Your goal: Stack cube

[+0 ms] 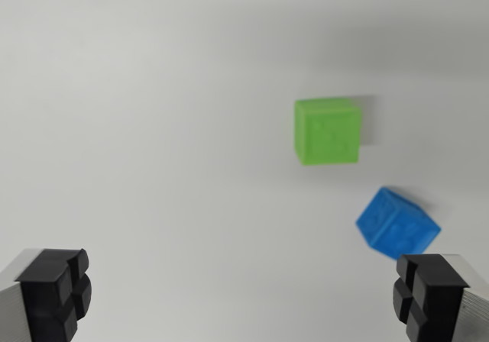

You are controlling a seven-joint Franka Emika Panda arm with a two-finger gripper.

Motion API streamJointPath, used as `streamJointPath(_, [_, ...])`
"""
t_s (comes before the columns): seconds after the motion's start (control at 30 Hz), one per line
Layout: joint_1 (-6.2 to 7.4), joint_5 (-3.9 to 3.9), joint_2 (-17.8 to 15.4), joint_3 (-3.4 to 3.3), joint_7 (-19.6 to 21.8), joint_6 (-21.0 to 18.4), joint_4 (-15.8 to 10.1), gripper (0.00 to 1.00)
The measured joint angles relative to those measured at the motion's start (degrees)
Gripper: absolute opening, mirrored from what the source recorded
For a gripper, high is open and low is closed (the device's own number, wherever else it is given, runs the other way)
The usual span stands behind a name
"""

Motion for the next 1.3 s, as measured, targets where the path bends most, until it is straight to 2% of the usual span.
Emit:
streamJointPath(0.67, [-0.08,0.0,0.0,-0.07,0.0,0.22,-0.35,1.0])
streamJointPath(1.03, [-0.35,0.01,-0.32,-0.57,0.28,1.81,-2.25,1.0])
streamJointPath(1.3, [-0.81,0.1,-0.83,-1.08,0.69,3.71,-4.56,1.0])
